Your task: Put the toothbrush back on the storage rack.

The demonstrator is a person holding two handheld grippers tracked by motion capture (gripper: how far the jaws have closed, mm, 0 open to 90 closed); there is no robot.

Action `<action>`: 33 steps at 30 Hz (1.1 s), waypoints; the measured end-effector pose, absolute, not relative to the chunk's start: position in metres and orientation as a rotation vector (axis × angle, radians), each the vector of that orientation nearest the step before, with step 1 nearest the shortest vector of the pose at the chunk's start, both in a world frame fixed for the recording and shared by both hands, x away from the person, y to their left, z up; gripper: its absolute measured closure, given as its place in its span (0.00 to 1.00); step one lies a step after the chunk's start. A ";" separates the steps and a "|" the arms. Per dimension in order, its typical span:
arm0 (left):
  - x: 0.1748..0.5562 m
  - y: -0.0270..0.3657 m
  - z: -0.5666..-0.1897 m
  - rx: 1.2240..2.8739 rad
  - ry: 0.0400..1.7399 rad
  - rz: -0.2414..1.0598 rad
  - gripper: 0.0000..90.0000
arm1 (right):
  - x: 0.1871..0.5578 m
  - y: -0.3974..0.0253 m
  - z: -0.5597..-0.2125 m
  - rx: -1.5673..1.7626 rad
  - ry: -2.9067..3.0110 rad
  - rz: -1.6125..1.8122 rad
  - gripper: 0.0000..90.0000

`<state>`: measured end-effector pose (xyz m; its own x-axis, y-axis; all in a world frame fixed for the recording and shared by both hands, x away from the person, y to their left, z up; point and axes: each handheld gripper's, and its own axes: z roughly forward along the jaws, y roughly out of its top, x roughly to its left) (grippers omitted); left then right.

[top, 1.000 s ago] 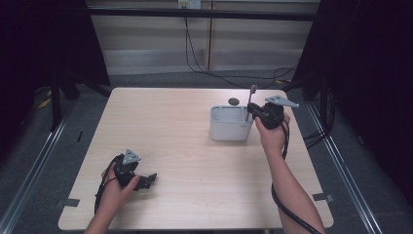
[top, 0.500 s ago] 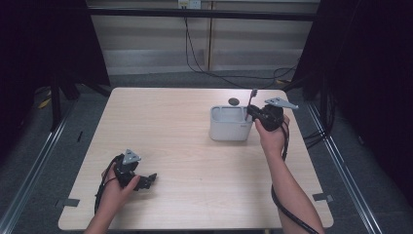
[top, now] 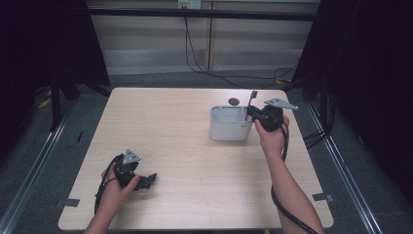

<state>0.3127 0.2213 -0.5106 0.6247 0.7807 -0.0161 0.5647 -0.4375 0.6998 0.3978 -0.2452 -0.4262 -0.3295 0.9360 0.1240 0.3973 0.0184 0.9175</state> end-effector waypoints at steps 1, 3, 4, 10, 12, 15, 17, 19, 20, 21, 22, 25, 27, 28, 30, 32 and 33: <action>0.313 0.221 -0.511 2.164 1.049 0.408 0.00 | 0.398 -0.245 -0.426 1.360 1.760 1.292 0.87; 0.313 0.221 -0.511 2.165 1.049 0.408 0.00 | 0.398 -0.245 -0.426 1.361 1.760 1.293 0.87; 0.313 0.221 -0.511 2.165 1.049 0.408 0.00 | 0.398 -0.246 -0.427 1.361 1.764 1.283 0.88; 0.313 0.221 -0.511 2.165 1.049 0.408 0.00 | 0.398 -0.247 -0.428 1.364 1.764 1.282 0.88; 0.313 0.221 -0.511 2.164 1.049 0.408 0.00 | 0.398 -0.247 -0.430 1.368 1.766 1.283 0.87; 0.313 0.221 -0.511 2.164 1.049 0.408 0.00 | 0.398 -0.247 -0.430 1.367 1.767 1.283 0.88; 0.313 0.221 -0.511 2.164 1.049 0.408 0.00 | 0.398 -0.246 -0.429 1.363 1.769 1.278 0.88; 0.313 0.221 -0.511 2.164 1.049 0.408 0.00 | 0.399 -0.246 -0.429 1.358 1.771 1.276 0.88; 0.313 0.221 -0.511 2.164 1.048 0.408 0.00 | 0.399 -0.246 -0.429 1.362 1.769 1.275 0.88; 0.313 0.221 -0.511 2.164 1.048 0.408 0.00 | 0.399 -0.246 -0.429 1.362 1.769 1.275 0.88; 0.313 0.221 -0.511 2.164 1.049 0.408 0.00 | 0.399 -0.246 -0.429 1.363 1.769 1.274 0.88; 0.313 0.221 -0.511 2.164 1.049 0.408 0.00 | 0.399 -0.246 -0.429 1.359 1.768 1.276 0.88; 0.313 0.221 -0.511 2.164 1.049 0.408 0.00 | 0.399 -0.245 -0.429 1.356 1.770 1.276 0.87; 0.313 0.221 -0.511 2.164 1.049 0.408 0.00 | 0.399 -0.245 -0.428 1.358 1.769 1.276 0.87; 0.313 0.221 -0.511 2.164 1.049 0.408 0.00 | 0.398 -0.246 -0.428 1.358 1.768 1.278 0.86; 0.313 0.221 -0.511 2.165 1.049 0.408 0.00 | 0.398 -0.245 -0.427 1.359 1.769 1.284 0.83; 0.313 0.221 -0.511 2.165 1.049 0.408 0.00 | 0.398 -0.245 -0.427 1.359 1.769 1.284 0.83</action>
